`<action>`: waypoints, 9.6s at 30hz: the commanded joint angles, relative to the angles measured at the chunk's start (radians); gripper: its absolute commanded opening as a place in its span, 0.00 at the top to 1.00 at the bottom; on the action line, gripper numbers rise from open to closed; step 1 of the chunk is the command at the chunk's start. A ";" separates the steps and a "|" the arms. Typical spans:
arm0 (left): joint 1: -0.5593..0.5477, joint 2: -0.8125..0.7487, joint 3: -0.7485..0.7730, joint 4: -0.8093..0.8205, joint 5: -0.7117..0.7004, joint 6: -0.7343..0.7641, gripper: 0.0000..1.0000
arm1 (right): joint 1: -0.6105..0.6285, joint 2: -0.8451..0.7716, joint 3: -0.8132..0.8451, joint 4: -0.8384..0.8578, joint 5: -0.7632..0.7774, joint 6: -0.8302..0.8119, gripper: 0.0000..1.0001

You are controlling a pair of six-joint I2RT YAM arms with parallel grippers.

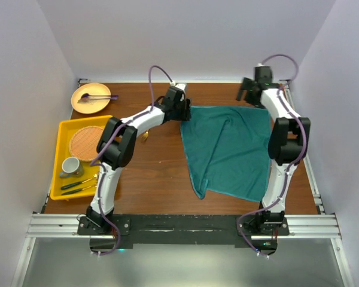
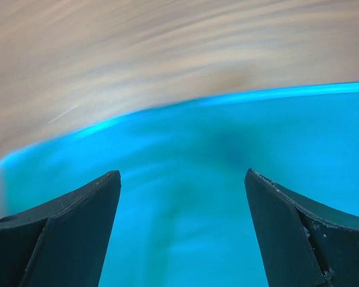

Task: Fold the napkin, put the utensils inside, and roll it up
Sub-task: Flatten the napkin out, then fold the napkin

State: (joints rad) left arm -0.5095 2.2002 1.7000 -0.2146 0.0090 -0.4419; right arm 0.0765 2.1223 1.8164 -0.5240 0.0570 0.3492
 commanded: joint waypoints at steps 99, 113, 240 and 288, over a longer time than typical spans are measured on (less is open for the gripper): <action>-0.015 -0.290 0.006 -0.019 -0.131 0.120 0.52 | -0.023 -0.252 -0.320 -0.056 0.153 -0.038 0.22; -0.213 -0.330 -0.373 0.003 -0.179 0.072 0.67 | 0.005 -0.401 -0.715 0.170 0.193 0.040 0.42; 0.302 -1.122 -0.435 -0.370 -0.392 -0.038 0.32 | 1.029 0.264 0.198 -0.047 0.253 0.037 0.62; 0.195 -0.909 -0.565 -0.063 0.117 -0.027 0.30 | 0.071 -0.205 -0.338 0.133 -0.009 -0.182 1.00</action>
State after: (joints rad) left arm -0.2985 1.2785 1.1400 -0.3431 0.0879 -0.4694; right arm 0.1867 1.9091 1.4322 -0.4385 0.0753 0.2195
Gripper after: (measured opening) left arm 0.703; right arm 0.043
